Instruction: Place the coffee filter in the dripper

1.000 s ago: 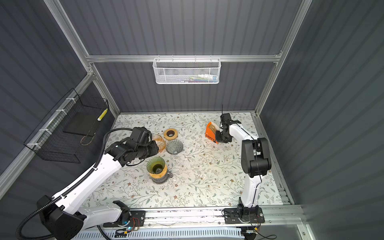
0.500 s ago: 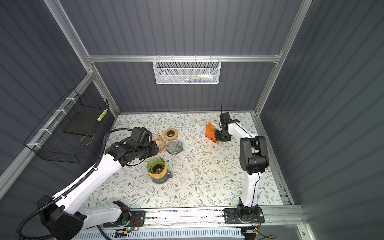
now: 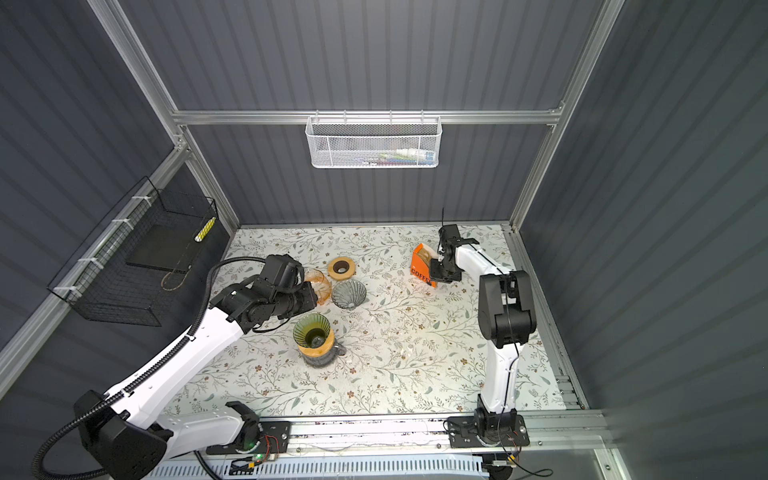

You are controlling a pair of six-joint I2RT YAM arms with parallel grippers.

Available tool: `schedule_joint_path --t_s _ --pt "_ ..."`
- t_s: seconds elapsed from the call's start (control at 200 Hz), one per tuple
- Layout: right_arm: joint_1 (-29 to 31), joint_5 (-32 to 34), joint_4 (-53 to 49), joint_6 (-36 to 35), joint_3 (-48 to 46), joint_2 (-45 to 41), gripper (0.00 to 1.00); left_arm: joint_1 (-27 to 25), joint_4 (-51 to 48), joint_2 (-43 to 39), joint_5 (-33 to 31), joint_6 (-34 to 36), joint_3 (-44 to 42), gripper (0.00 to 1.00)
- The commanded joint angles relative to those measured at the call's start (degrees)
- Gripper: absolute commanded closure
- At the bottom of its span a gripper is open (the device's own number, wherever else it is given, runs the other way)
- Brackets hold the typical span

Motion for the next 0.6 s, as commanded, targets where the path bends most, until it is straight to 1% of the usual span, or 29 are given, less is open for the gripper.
schedule_joint_path --t_s 0.0,0.165,0.305,0.595 --pt "0.3 0.5 -0.75 -0.21 1.27 1.04 0.87 -0.19 -0.62 -1.11 -0.28 -0.44 -0.8 0.79" --pt "0.36 0.51 -0.76 -0.12 0.96 0.97 1.0 -0.19 -0.72 -1.46 -0.44 -0.5 -1.13 0.79" --pt "0.37 0.42 -0.53 0.38 -0.15 0.0 1.0 -0.19 -0.71 -1.82 -0.54 -0.6 -1.31 0.79" --pt "0.42 1.55 0.16 0.42 -4.65 -5.07 1.0 -0.19 -0.46 -2.34 -0.35 -0.61 -1.78 0.79"
